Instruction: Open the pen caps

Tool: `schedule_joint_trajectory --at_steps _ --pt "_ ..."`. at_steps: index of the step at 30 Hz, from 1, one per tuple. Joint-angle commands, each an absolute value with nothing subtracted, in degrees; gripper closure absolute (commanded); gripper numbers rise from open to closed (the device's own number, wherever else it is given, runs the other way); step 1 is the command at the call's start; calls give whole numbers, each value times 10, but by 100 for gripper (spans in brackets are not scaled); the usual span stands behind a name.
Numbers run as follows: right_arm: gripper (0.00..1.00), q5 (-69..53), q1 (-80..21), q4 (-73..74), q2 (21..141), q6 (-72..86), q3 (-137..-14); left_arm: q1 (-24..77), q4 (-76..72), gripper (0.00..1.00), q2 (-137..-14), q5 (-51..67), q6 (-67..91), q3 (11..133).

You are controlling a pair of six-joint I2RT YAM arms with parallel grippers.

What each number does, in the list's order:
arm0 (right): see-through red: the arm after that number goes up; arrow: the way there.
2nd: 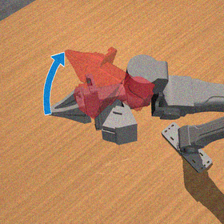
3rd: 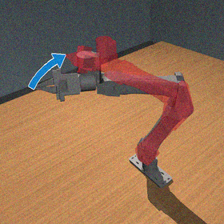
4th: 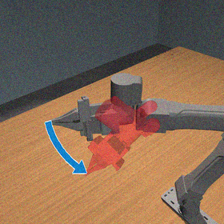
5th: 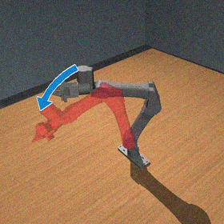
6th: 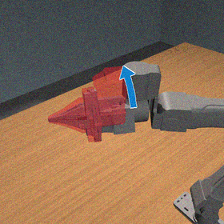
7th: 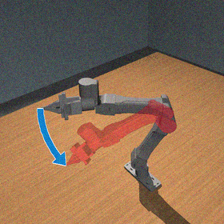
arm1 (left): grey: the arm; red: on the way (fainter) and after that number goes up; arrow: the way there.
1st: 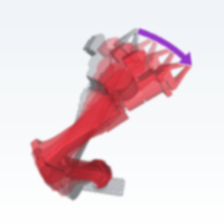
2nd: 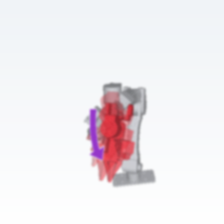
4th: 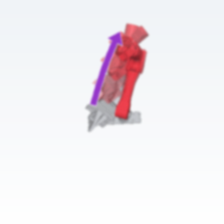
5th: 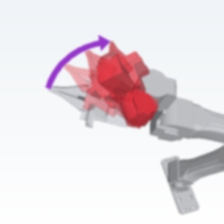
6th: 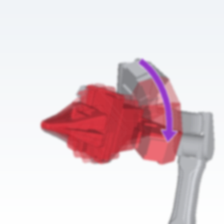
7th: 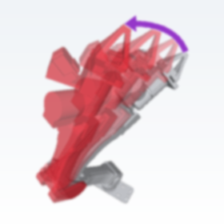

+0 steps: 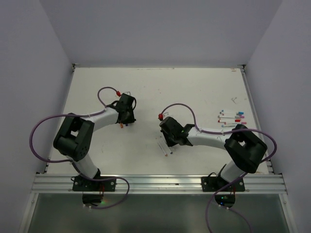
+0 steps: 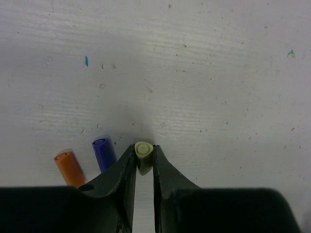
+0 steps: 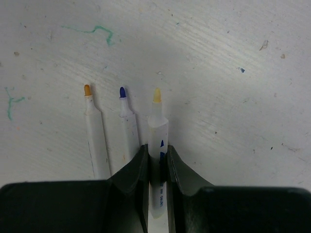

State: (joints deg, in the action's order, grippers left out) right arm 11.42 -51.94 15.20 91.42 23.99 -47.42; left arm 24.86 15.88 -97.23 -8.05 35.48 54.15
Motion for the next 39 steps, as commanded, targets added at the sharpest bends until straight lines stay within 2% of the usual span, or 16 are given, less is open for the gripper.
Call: schedule_joint_trajectory --at_steps 1,10,19,30,32,36,37,39 --pt "89 98 -533 130 914 252 -466 243 168 80 -979 -121 338 572" --pt "80 105 -541 129 910 265 -460 242 155 69 -979 -103 341 553" --pt "72 105 -550 128 898 279 -449 242 157 68 -935 -83 345 545" --pt "71 70 -562 113 860 283 -446 250 186 67 -822 -33 346 602" --pt "70 95 -563 133 834 297 -452 251 196 67 -808 -28 342 616" --pt "59 200 -562 219 784 327 -489 251 199 67 -791 -18 336 621" --pt "48 223 -561 258 773 334 -499 251 195 67 -788 -15 336 620" --pt "43 285 -539 304 751 351 -534 251 187 67 -780 -3 333 614"
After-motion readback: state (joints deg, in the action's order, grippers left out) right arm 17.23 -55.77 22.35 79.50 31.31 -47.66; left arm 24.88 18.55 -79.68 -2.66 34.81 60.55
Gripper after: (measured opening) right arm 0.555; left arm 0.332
